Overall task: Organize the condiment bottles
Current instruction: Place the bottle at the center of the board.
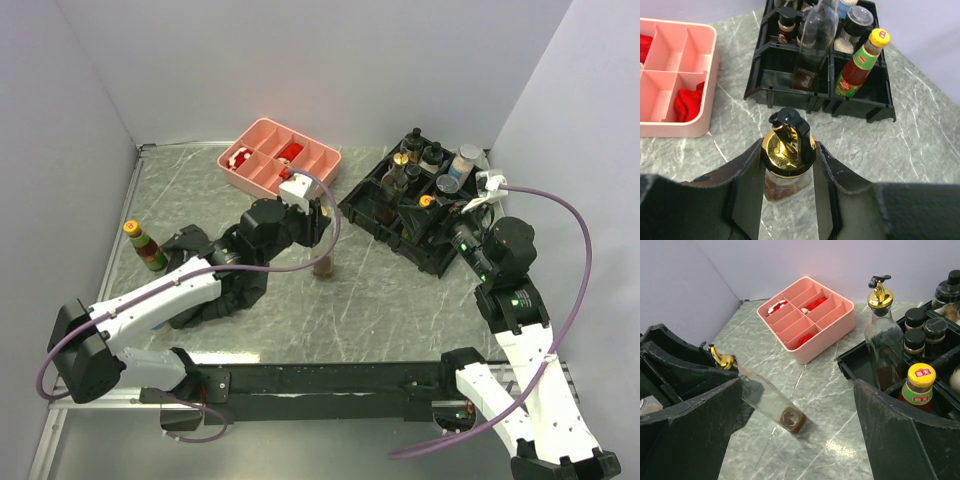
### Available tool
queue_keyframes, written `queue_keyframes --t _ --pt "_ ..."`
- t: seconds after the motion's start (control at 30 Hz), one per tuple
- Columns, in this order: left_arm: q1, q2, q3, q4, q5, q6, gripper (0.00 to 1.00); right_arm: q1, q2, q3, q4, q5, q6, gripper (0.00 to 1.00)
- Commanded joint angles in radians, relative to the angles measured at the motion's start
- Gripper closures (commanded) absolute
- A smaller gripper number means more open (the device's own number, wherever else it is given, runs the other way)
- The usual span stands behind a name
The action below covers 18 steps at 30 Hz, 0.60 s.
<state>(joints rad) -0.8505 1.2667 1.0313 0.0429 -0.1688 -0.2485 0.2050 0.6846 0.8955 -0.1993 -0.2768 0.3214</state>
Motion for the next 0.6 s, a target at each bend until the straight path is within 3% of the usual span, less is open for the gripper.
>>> queue_keyframes --t 0.0,0.37,0.4,0.47,0.5,0.57 --pt "-0.012 -0.018 0.012 0.140 0.005 0.012 0.73 0.007 0.009 0.003 0.015 0.004 0.002 0.00" --pt "-0.012 -0.046 -0.010 0.118 0.020 0.014 0.49 0.005 0.027 0.011 0.000 -0.002 -0.007 0.00" --pt "-0.012 -0.043 -0.004 0.111 0.034 0.015 0.39 0.007 0.030 0.013 -0.002 -0.008 -0.007 0.00" --pt "-0.012 -0.035 0.032 0.066 0.049 0.020 0.30 0.005 0.039 0.013 0.006 -0.012 0.001 0.00" --pt "-0.012 -0.032 0.045 0.046 0.057 0.017 0.17 0.008 0.044 0.019 0.005 -0.016 0.005 0.00" --pt "-0.012 -0.035 0.085 -0.004 0.068 0.011 0.06 0.007 0.064 0.032 -0.003 -0.035 0.005 0.00"
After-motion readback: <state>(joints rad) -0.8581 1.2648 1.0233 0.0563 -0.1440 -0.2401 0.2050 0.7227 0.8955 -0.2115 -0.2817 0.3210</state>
